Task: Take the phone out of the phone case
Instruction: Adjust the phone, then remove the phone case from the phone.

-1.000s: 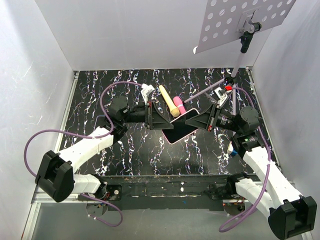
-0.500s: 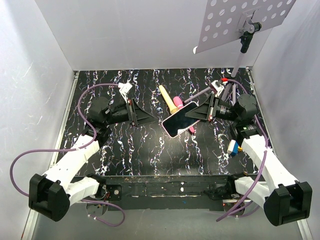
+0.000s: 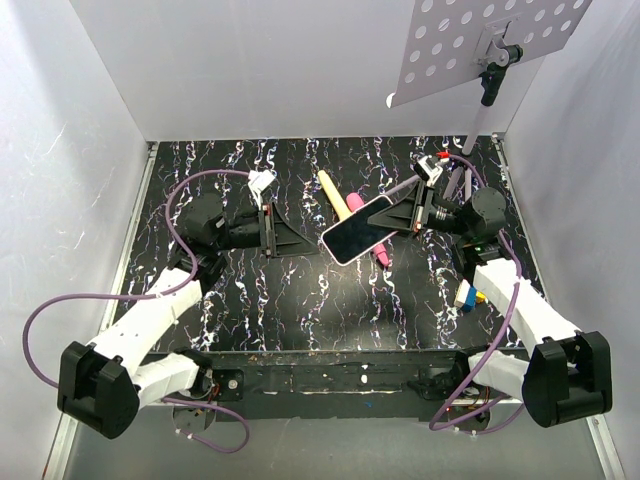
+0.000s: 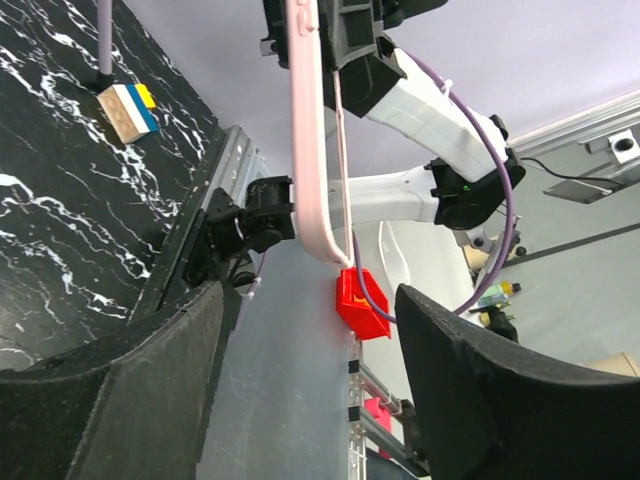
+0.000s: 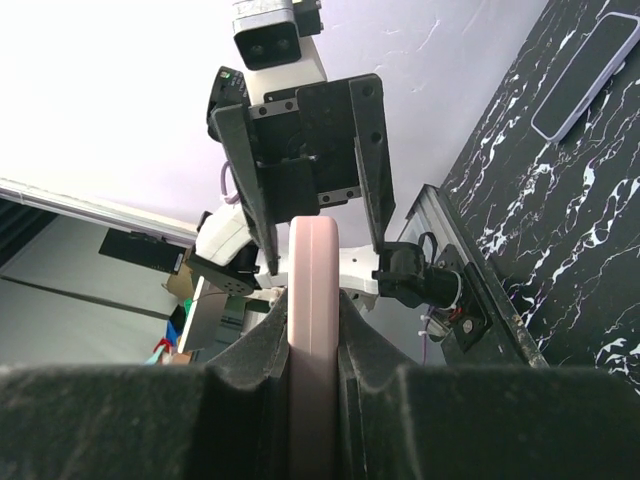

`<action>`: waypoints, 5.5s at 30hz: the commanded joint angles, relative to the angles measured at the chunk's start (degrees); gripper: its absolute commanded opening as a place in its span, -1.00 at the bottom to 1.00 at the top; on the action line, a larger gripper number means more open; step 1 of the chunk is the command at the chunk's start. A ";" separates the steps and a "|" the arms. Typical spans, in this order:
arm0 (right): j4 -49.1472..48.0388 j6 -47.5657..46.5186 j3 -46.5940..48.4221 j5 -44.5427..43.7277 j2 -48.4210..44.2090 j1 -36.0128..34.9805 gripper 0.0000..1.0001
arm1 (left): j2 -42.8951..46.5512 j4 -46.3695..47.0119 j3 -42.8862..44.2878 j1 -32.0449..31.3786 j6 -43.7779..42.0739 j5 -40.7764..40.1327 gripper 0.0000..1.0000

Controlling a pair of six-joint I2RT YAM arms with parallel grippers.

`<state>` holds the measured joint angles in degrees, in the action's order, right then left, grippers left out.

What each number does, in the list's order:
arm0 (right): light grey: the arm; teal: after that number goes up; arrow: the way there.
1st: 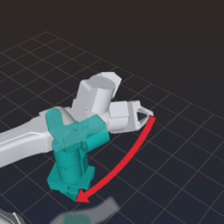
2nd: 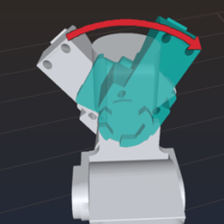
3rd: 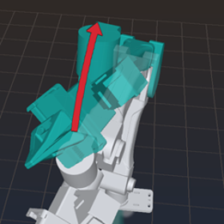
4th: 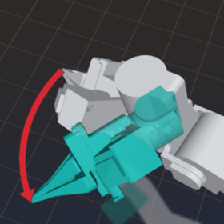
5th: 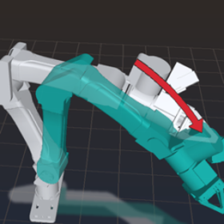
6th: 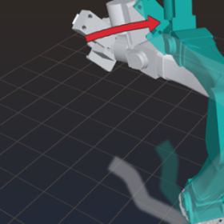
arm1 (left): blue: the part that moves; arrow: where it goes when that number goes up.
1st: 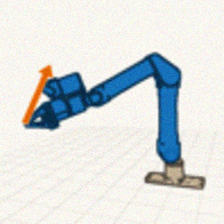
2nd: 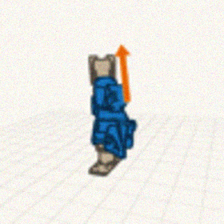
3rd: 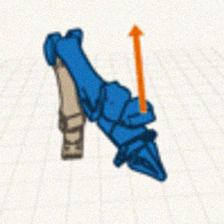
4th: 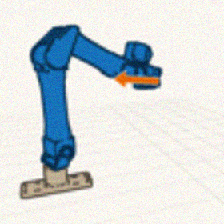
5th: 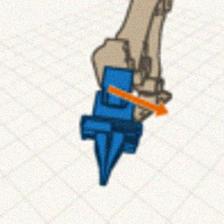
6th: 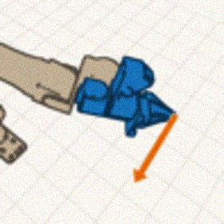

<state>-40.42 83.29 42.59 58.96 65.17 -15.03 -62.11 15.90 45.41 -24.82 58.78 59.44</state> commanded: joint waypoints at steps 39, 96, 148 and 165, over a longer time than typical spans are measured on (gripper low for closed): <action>-24.74 13.18 0.39 1.42 1.18 -2.73 -0.97 | -15.14 72.52 1.43 -3.30 37.63 5.69 -1.00; -51.68 33.70 16.38 -16.68 9.36 -16.44 -0.97 | -11.81 67.95 -14.73 -5.94 40.36 -32.02 -1.00; -20.56 10.40 0.66 -7.81 -2.76 -4.75 -0.97 | 2.52 -11.28 12.00 -3.14 -3.88 -7.42 0.88; -19.87 11.37 2.15 -6.23 -2.68 -2.46 -0.97 | -2.31 24.95 5.75 -1.46 19.60 3.22 -0.20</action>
<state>-55.66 93.27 42.28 53.71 63.09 -17.96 -64.45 31.29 52.75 -26.35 73.36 60.31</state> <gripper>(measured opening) 0.208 0.408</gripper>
